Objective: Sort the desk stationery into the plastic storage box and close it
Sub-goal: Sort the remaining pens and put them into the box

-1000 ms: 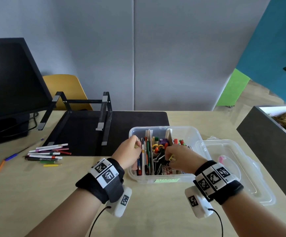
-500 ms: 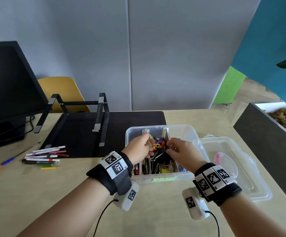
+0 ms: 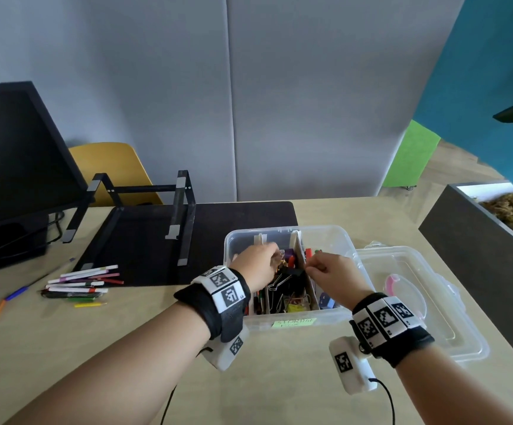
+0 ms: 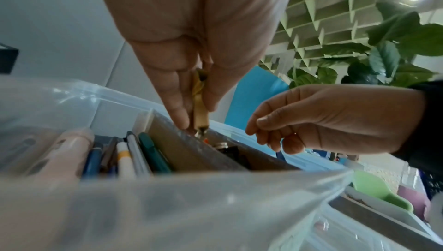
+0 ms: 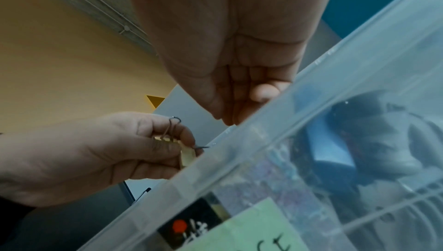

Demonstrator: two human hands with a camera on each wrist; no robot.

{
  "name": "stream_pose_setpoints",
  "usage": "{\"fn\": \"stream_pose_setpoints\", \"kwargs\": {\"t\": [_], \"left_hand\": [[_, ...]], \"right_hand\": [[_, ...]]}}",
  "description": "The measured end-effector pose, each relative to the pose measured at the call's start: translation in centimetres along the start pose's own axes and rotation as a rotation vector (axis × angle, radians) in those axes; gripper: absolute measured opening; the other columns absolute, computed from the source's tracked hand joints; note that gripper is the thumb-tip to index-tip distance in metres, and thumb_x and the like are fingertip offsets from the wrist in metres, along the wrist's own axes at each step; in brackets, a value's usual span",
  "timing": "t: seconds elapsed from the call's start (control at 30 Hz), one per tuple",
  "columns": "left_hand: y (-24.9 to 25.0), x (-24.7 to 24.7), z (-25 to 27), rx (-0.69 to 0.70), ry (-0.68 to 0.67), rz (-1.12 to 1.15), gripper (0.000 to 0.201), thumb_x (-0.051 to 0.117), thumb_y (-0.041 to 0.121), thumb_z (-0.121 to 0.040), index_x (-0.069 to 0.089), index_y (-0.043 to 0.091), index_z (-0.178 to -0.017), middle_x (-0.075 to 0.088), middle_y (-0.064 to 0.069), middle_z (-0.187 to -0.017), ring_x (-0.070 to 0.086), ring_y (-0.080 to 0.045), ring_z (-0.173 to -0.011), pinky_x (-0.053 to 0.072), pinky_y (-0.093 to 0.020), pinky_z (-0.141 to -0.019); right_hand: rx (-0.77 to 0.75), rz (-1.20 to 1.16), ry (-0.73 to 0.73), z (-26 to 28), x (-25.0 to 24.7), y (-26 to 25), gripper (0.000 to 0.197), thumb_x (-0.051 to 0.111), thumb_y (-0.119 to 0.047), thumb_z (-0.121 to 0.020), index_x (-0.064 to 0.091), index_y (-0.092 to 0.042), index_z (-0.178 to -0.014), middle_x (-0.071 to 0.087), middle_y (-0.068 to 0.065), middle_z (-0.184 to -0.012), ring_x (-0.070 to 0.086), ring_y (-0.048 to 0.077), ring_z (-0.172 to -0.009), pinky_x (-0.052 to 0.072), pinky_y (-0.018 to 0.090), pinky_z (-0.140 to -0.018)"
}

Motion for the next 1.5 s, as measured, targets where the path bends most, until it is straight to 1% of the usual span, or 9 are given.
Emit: {"fn": "stream_pose_setpoints", "kwargs": {"t": [0.2, 0.53, 0.63, 0.73, 0.93, 1.03, 1.17, 1.3, 1.5], "left_hand": [[0.3, 1.1, 0.0, -0.02, -0.104, -0.15, 0.038, 0.038, 0.01, -0.096, 0.056, 0.021, -0.127, 0.056, -0.008, -0.129, 0.05, -0.031, -0.121, 0.031, -0.057, -0.107], [1.4, -0.5, 2.5, 0.071, -0.053, -0.121, 0.03, 0.031, 0.018, -0.102, 0.053, 0.008, -0.12, 0.059, -0.007, -0.113, 0.057, -0.025, -0.106, 0.042, -0.042, -0.099], [2.1, 1.6, 3.3, 0.13, -0.134, -0.194, 0.027, 0.036, 0.013, -0.1, 0.05, 0.006, -0.123, 0.054, -0.007, -0.114, 0.056, -0.019, -0.087, 0.045, -0.03, -0.08], [2.0, 3.2, 3.1, 0.156, -0.158, -0.257, 0.042, 0.04, 0.001, -0.095, 0.041, 0.006, -0.136, 0.047, -0.013, -0.129, 0.055, -0.022, -0.097, 0.044, -0.025, -0.075], [2.2, 3.9, 3.3, 0.117, -0.148, -0.253, 0.052, 0.046, 0.007, -0.094, 0.029, 0.01, -0.144, 0.039, -0.013, -0.135, 0.046, -0.027, -0.116, 0.043, -0.033, -0.092], [1.6, 2.5, 3.1, 0.105, 0.022, -0.392, 0.045, 0.045, 0.017, -0.096, 0.036, 0.012, -0.14, 0.03, -0.007, -0.148, 0.03, -0.026, -0.134, 0.026, -0.043, -0.112], [-0.2, 2.8, 3.2, 0.05, -0.139, -0.525, 0.05, 0.034, 0.027, -0.1, 0.026, 0.014, -0.148, 0.007, -0.003, -0.16, -0.004, -0.027, -0.148, -0.008, -0.057, -0.116], [-0.3, 3.5, 3.2, 0.102, -0.133, -0.511, 0.051, 0.037, 0.034, -0.099, 0.032, 0.012, -0.145, 0.026, -0.003, -0.154, 0.005, -0.024, -0.148, -0.006, -0.059, -0.115], [-0.3, 3.4, 3.1, 0.045, -0.117, -0.509, 0.054, 0.032, 0.044, -0.099, 0.023, 0.025, -0.149, 0.003, -0.004, -0.161, -0.009, -0.031, -0.147, -0.013, -0.058, -0.113]], "right_hand": [[0.01, -0.001, 0.002, 0.7, 0.3, 0.5, 0.015, 0.054, -0.014, -0.09, 0.068, -0.014, -0.089, 0.058, -0.009, -0.07, 0.053, 0.011, -0.071, 0.037, 0.01, -0.059], [0.055, -0.096, 0.103, 1.7, -0.2, 1.8, 0.014, 0.054, -0.011, -0.089, 0.065, -0.017, -0.083, 0.065, 0.0, -0.074, 0.055, 0.011, -0.063, 0.042, 0.01, -0.055], [0.058, -0.093, 0.117, 1.9, -0.1, 1.8, 0.014, 0.054, -0.011, -0.089, 0.067, -0.015, -0.085, 0.066, 0.001, -0.074, 0.056, 0.013, -0.063, 0.042, 0.006, -0.057], [0.06, -0.09, 0.126, 1.9, -0.1, 1.7, 0.014, 0.054, -0.011, -0.089, 0.067, -0.014, -0.085, 0.064, 0.0, -0.073, 0.055, 0.013, -0.063, 0.041, 0.005, -0.057], [0.051, -0.083, 0.14, 2.1, -0.2, 1.5, 0.014, 0.055, -0.009, -0.088, 0.068, -0.013, -0.083, 0.064, 0.001, -0.069, 0.052, 0.005, -0.058, 0.041, 0.005, -0.058], [0.049, -0.091, 0.141, 2.2, -0.2, 1.4, 0.014, 0.055, -0.009, -0.088, 0.068, -0.012, -0.084, 0.065, 0.002, -0.07, 0.052, 0.004, -0.057, 0.041, 0.005, -0.057], [0.051, -0.079, 0.142, 2.2, -0.3, 1.4, 0.014, 0.054, -0.01, -0.088, 0.067, -0.014, -0.084, 0.064, 0.0, -0.071, 0.051, 0.001, -0.056, 0.041, 0.004, -0.057], [0.051, -0.056, 0.131, 2.3, -0.2, 1.2, 0.015, 0.054, -0.009, -0.088, 0.067, -0.014, -0.085, 0.062, -0.002, -0.07, 0.049, 0.0, -0.056, 0.039, 0.003, -0.054], [0.059, -0.044, 0.131, 2.3, -0.1, 1.1, 0.015, 0.054, -0.01, -0.088, 0.068, -0.013, -0.085, 0.063, 0.0, -0.071, 0.05, 0.001, -0.056, 0.039, 0.003, -0.053]]}}
Point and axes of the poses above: each hand's wrist, its own z-axis away from the middle knuckle, its own x-axis out of the palm, y = z × x, the point moved 5 cm from there along -z, towards the middle knuckle
